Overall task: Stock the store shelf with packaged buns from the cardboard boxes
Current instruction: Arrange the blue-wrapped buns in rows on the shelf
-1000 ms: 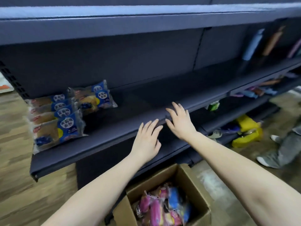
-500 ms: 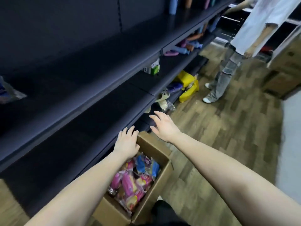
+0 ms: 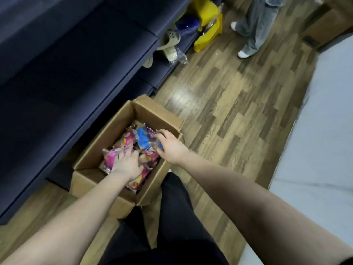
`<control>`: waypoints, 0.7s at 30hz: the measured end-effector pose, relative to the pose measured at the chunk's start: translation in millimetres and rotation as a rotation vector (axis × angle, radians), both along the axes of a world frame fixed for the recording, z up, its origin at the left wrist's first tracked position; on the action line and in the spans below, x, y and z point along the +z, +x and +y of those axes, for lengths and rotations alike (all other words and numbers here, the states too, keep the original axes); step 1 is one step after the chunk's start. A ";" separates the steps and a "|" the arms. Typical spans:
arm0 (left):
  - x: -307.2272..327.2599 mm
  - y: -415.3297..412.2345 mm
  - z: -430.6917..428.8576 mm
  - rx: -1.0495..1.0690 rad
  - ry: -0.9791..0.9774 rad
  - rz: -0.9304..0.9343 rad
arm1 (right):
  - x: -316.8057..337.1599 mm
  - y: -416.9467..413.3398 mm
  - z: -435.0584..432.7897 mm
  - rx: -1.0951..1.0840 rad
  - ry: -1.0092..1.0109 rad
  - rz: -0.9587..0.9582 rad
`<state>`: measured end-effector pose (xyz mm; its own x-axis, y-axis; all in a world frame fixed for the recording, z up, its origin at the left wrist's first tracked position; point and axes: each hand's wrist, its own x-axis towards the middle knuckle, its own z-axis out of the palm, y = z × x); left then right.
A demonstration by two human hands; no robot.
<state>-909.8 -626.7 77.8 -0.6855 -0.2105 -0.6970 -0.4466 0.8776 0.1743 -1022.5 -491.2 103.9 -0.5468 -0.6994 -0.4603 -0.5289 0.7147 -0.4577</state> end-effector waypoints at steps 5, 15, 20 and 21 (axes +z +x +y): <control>-71.3 44.8 0.0 0.179 0.057 -0.106 | -81.6 14.2 -8.1 0.019 0.105 -0.133; -168.7 88.8 -0.6 0.219 0.045 -0.205 | -205.3 18.5 -44.1 0.058 0.299 -0.227; -217.4 27.8 -14.1 0.396 0.178 -0.003 | -250.8 -9.2 -69.0 -0.332 0.318 -0.091; -225.8 11.0 -17.3 0.465 0.217 0.042 | -260.1 -20.3 -71.8 -0.428 0.343 -0.084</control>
